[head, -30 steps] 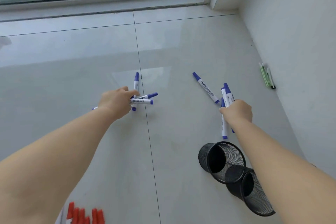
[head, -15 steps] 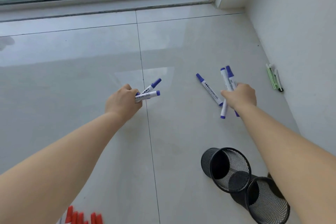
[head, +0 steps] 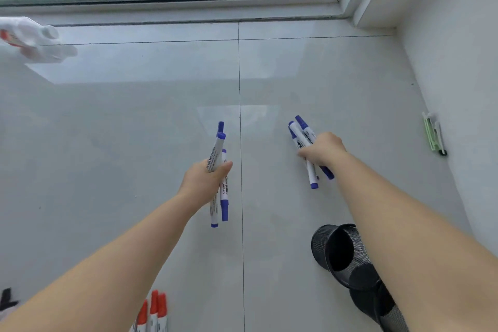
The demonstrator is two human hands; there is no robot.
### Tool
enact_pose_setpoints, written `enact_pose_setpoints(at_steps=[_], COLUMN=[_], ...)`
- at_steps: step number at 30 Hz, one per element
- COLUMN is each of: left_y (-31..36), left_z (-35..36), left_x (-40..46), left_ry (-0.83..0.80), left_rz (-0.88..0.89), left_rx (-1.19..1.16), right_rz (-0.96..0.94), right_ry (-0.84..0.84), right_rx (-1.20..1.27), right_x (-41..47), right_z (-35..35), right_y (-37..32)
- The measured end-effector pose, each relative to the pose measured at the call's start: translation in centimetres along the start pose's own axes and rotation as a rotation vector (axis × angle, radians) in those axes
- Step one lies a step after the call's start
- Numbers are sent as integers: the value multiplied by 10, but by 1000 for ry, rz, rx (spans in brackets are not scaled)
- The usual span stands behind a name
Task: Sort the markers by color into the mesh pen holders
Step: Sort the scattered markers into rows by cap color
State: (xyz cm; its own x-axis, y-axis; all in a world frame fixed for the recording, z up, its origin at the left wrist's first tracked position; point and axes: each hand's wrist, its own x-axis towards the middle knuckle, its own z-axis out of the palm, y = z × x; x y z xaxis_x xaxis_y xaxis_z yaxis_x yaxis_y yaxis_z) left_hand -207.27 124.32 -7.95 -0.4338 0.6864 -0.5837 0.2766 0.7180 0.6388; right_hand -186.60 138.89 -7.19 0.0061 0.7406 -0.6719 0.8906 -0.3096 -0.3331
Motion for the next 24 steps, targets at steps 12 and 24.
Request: enact_pose_setpoints(at_steps=[12, 24], left_y=[-96, -178], left_z=[44, 73], left_x=[-113, -176], left_ry=[-119, 205], left_rz=[-139, 146], left_rx=[25, 301], right_rz=[20, -141], right_ry=[-181, 313], right_rx=[277, 117], right_x=[-165, -231], right_z=[142, 254], right_y=[55, 108])
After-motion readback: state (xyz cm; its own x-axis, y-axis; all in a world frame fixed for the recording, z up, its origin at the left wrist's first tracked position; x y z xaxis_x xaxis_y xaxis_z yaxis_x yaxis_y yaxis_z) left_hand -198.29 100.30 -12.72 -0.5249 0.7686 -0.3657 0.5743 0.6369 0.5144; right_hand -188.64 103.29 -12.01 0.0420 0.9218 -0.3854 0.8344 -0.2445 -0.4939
